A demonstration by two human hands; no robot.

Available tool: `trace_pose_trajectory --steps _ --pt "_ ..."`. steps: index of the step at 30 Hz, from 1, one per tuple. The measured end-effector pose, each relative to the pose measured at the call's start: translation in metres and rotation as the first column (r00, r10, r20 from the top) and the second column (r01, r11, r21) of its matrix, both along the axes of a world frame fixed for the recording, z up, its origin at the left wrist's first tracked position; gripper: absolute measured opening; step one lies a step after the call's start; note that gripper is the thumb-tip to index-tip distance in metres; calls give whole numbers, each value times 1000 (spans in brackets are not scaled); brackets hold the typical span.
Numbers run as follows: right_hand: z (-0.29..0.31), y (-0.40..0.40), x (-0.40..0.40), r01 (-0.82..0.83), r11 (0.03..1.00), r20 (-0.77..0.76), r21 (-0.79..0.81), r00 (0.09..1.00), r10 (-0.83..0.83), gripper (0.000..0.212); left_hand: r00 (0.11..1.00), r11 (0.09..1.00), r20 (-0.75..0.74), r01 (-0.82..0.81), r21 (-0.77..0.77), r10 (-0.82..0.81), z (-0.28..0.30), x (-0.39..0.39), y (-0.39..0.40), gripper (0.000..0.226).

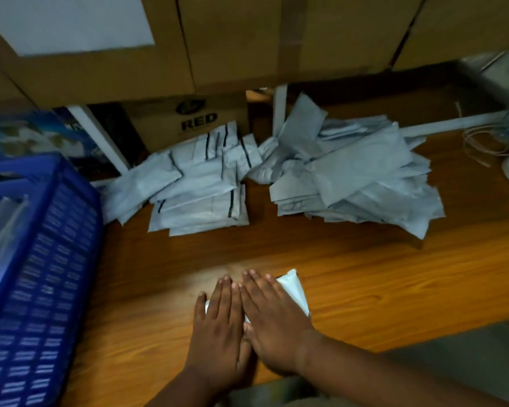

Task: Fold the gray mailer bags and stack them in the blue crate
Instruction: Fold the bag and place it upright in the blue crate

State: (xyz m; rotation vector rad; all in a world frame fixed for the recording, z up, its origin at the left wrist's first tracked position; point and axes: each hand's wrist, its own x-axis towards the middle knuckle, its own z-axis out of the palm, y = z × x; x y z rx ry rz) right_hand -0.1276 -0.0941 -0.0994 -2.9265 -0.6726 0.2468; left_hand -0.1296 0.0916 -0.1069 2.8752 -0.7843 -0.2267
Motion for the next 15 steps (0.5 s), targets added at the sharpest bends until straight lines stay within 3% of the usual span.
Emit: trace_pose_trajectory --steps 10,15 --pt "16 -44 -4 55 998 60 44 997 -58 67 998 999 58 21 27 -23 8 5 -40 71" --pt "8 -51 -1 60 990 -14 124 998 -58 68 999 998 40 22 51 -24 4 5 -51 72"
